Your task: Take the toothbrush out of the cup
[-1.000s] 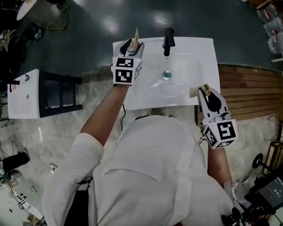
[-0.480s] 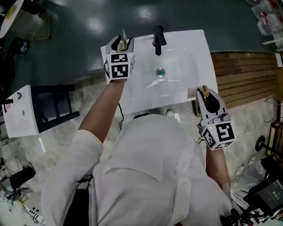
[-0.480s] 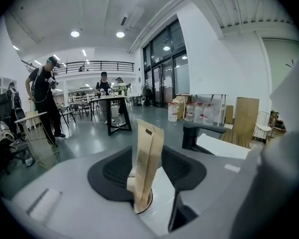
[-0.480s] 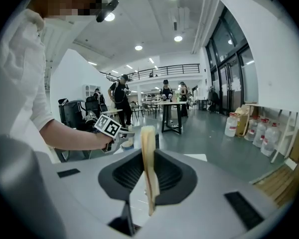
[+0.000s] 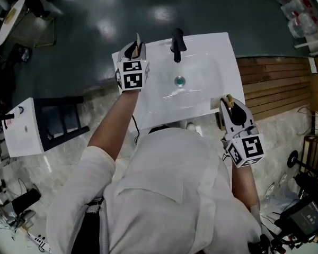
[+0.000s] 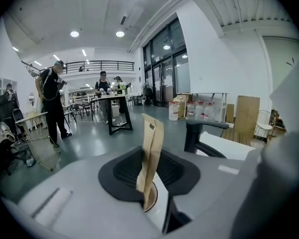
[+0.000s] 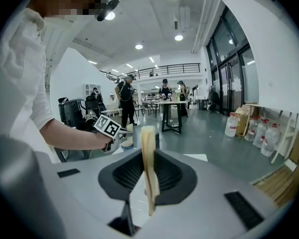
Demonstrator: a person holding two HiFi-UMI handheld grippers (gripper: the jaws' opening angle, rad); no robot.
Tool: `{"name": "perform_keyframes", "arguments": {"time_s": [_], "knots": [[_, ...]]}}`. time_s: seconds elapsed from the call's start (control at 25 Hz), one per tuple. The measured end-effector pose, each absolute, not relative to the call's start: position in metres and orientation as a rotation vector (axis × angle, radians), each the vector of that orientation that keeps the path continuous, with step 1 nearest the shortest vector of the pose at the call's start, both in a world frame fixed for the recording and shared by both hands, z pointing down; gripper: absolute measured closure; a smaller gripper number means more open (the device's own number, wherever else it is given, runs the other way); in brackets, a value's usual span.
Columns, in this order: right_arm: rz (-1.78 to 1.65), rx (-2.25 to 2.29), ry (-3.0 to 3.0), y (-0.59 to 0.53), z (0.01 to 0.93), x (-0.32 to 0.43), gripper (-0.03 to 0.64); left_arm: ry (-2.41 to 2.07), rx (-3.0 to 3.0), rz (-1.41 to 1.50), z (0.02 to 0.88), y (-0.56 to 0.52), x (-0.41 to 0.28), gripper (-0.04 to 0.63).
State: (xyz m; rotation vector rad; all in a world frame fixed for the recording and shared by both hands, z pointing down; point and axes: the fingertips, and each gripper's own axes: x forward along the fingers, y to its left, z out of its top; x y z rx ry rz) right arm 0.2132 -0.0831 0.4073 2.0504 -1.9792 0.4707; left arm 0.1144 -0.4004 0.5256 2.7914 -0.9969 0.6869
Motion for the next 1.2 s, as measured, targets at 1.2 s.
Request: {"name": "perform_keyframes", "arguments": {"time_s": [1.2], "knots": [[0.400, 1.936, -2.122, -0.078, 0.399, 0.202, 0.559, -1.108, 2.824, 0.400, 0.441, -0.382, 0.066, 0.535]]}}
